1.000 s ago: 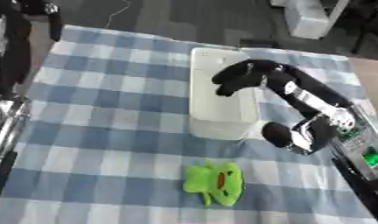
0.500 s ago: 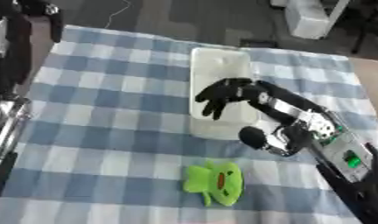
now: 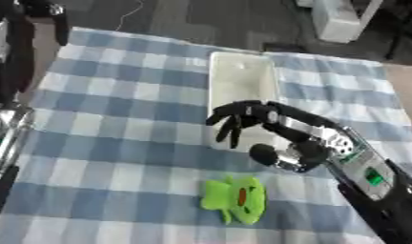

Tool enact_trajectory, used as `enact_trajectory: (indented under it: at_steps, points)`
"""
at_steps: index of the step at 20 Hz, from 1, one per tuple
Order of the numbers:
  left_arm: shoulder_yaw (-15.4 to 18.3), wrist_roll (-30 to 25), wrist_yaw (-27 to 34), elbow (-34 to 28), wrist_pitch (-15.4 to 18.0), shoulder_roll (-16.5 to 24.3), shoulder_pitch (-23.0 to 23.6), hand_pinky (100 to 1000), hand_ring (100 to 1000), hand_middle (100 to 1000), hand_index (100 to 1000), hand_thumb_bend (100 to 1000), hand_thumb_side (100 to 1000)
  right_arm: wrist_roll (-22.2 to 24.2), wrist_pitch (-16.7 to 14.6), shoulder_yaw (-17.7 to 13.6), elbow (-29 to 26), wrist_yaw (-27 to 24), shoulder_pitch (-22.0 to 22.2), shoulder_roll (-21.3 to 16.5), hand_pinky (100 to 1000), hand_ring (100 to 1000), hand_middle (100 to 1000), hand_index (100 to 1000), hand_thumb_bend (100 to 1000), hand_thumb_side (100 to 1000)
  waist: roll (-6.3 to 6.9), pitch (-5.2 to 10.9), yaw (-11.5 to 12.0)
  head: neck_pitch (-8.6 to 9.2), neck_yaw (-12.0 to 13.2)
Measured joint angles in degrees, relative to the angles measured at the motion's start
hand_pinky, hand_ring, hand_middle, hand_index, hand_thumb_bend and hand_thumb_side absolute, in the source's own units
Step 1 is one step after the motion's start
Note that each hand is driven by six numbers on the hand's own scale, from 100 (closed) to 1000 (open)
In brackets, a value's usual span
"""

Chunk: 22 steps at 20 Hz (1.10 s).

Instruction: Pick up objects on the table and place them in the box.

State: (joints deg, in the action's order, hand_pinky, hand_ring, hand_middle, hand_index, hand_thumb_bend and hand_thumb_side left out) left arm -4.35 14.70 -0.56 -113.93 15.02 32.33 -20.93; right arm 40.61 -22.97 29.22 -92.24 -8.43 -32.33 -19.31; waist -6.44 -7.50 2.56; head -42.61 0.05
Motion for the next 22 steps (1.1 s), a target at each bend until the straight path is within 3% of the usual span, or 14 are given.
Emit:
enact_trajectory:
  at_steps: [22]
  points:
    - [0.01,0.01,0.0,0.0,0.0,0.0,0.07,138,758,863,822,259,992,1.31,1.31,3.49,3.3,1.43,-0.34,-0.25,497,719,871,1000,307,766,-0.01,0.2,-0.29,-0.04,0.44]
